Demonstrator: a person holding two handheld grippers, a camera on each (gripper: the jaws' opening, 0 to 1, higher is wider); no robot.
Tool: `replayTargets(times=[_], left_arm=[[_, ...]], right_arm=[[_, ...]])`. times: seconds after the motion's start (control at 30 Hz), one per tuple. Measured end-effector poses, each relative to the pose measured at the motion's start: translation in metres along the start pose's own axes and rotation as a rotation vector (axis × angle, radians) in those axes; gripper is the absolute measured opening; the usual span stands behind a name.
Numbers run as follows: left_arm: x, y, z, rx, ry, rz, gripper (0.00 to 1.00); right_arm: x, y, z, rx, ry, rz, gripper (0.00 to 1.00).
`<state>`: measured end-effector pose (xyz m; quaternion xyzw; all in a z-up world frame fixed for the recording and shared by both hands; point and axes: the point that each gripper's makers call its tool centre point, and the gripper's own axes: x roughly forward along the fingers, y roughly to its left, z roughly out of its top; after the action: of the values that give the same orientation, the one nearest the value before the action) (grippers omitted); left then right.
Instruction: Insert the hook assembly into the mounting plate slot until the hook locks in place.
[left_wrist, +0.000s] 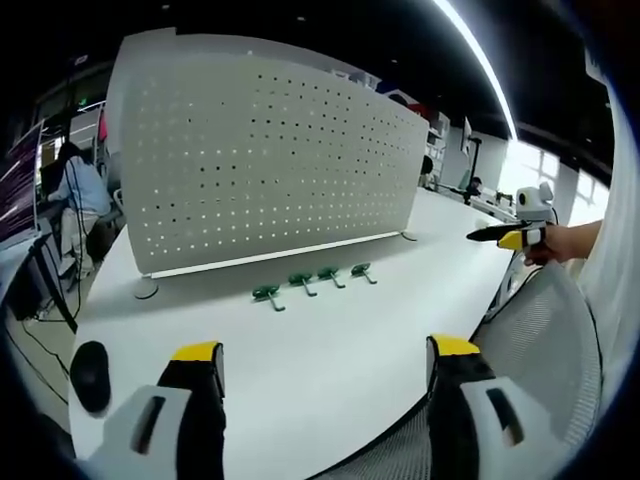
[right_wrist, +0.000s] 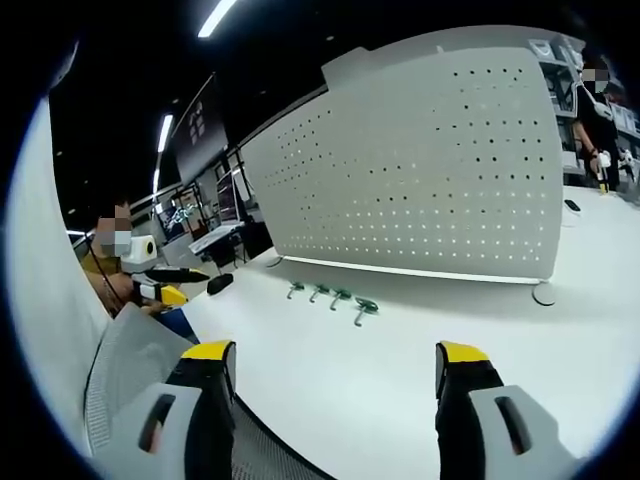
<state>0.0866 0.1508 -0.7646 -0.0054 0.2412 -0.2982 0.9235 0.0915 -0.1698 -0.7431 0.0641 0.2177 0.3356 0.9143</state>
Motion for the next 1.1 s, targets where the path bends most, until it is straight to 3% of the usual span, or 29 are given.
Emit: replayTargets(times=[0.5, 0.6, 1.1], left_arm=[[0.012, 0.005, 0.000, 0.044, 0.044, -0.029, 0.86], [0.016, 0.004, 0.003, 0.038, 0.063, -0.048, 0.88], [0.041, 0.009, 0.008, 0.137, 0.160, -0.115, 0.87]], right_arm=[[0.000, 0.001, -0.001, -0.010, 0.004, -0.003, 0.81], [-0.001, 0.001, 0.000, -0.006, 0.007, 0.000, 0.77], [-0.004, -0.003, -0.004, 0.014, 0.008, -0.016, 0.77]])
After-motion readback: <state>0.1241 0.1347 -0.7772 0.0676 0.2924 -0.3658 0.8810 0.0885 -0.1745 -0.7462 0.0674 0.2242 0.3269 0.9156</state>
